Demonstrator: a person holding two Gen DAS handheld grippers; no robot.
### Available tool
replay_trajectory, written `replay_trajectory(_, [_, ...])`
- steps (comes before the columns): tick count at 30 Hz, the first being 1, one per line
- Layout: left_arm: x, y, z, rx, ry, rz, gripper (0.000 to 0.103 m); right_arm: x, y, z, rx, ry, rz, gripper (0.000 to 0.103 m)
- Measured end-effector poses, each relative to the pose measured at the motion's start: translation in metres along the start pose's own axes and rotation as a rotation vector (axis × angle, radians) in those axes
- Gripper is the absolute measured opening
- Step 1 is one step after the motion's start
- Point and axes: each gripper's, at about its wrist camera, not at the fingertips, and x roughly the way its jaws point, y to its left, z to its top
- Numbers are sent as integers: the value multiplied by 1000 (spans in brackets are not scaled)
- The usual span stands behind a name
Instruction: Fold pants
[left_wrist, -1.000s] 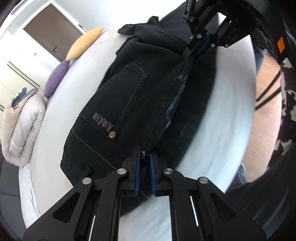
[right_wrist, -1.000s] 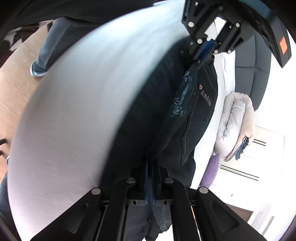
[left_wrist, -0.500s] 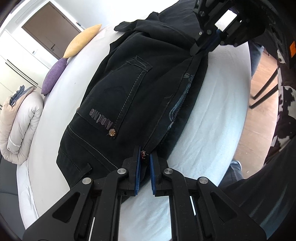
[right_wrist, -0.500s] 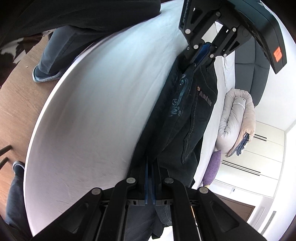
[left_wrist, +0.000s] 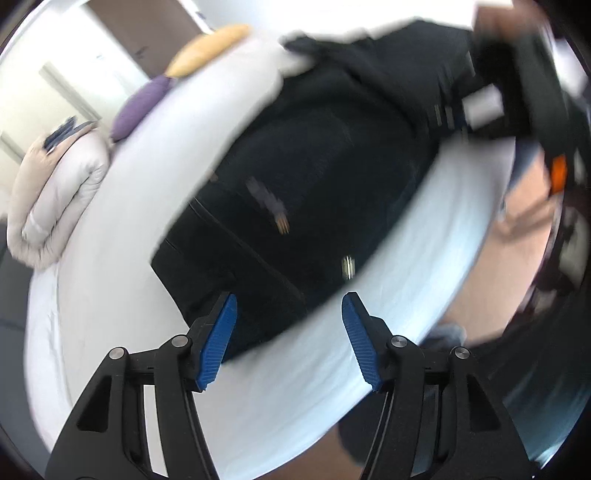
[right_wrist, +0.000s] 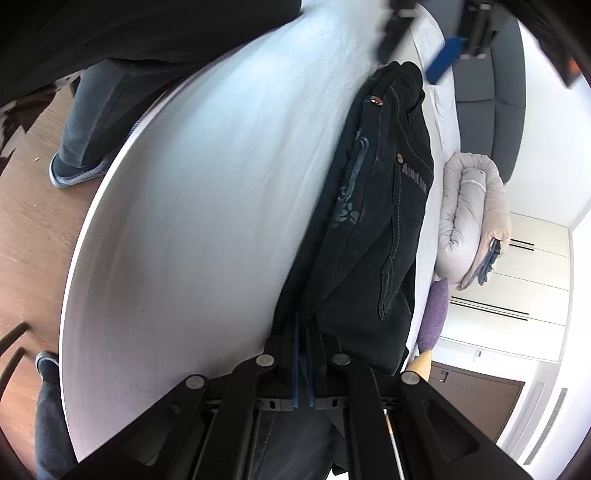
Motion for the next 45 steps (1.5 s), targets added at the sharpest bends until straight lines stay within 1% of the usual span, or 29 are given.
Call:
replay_trajectory(4, [3, 6, 52, -189, -149, -30, 58, 2, -2, 2, 72, 5, -13, 8])
replay_trajectory(6, [23, 1, 76, -247, -160, -56, 58, 2, -4, 0, 113, -2, -19, 8])
replay_trajectory(8, [57, -11, 100, -279, -122, -74, 58, -1, -7, -4, 187, -22, -23, 8])
replay_trajectory(9, [75, -16, 106, -293, -82, -89, 58, -2, -9, -7, 232, -36, -26, 8])
replay_trajectory(10, [101, -25, 109, -311, -6, -131, 58, -4, -10, -10, 271, -50, -34, 8])
replay_trajectory(11, [115, -30, 107, -317, 29, -136, 58, -7, -12, -13, 310, -61, -44, 12])
replay_trajectory(12, [119, -33, 104, -330, 6, -122, 58, -10, -16, -17, 355, -68, -40, 17])
replay_trajectory(13, [120, -30, 100, -371, -22, -127, 59, -14, -22, -24, 424, -77, -28, 31])
replay_trajectory(14, [121, -24, 96, -428, -28, -151, 59, -20, -32, -34, 519, -95, -18, 51])
replay_trajectory(15, [120, -21, 93, -456, -32, -159, 59, -25, -43, -46, 615, -116, 9, 61])
replay_trajectory(16, [121, -20, 91, -471, -36, -155, 59, -29, -61, -68, 767, -158, 97, 76])
replay_trajectory(17, [121, -21, 91, -470, -40, -145, 59, -29, -78, -91, 907, -192, 170, 78])
replay_trajectory(19, [124, -23, 92, -489, -41, -135, 60, -18, -108, -136, 1149, -210, 251, 78])
replay_trajectory(21, [127, -21, 93, -515, -40, -145, 59, 8, -144, -199, 1445, -204, 327, 75])
replay_trajectory(24, [126, -20, 94, -532, -41, -149, 59, 59, -178, -299, 1901, -251, 421, 69])
replay_trajectory(25, [125, -18, 93, -538, -41, -147, 59, 79, -183, -326, 2027, -225, 438, 62])
replay_trajectory(26, [124, -14, 92, -542, -41, -146, 59, 103, -185, -353, 2162, -187, 465, 60])
replay_trajectory(27, [126, -17, 91, -544, -42, -144, 59, 127, -184, -375, 2287, -180, 525, 60])
replay_trajectory(28, [125, -20, 91, -547, -43, -143, 59, 140, -184, -384, 2349, -192, 559, 60])
replay_trajectory(29, [126, -20, 91, -549, -46, -144, 59, 160, -182, -396, 2423, -168, 581, 60])
replay_trajectory(31, [126, -21, 90, -553, -51, -146, 59, 183, -182, -409, 2482, -70, 556, 60])
replay_trajectory(32, [123, -20, 85, -555, -55, -147, 59, 190, -181, -410, 2498, -51, 559, 60])
replay_trajectory(35, [123, -22, 86, -559, -62, -150, 59, 217, -173, -409, 2556, -9, 659, 60])
replay_trajectory(37, [121, -23, 84, -560, -66, -153, 59, 221, -173, -402, 2566, -7, 640, 59])
replay_trajectory(39, [122, -23, 84, -561, -68, -155, 59, 229, -175, -403, 2590, -48, 634, 59])
replay_trajectory(40, [122, -23, 85, -562, -68, -156, 59, 232, -174, -404, 2606, -78, 636, 56])
replay_trajectory(42, [121, -23, 84, -562, -67, -155, 59, 239, -175, -406, 2626, -104, 645, 33])
replay_trajectory(43, [121, -23, 84, -561, -66, -153, 59, 244, -175, -412, 2623, -99, 647, 10])
replay_trajectory(45, [121, -23, 84, -562, -64, -153, 59, 243, -181, -416, 2587, -98, 615, 5])
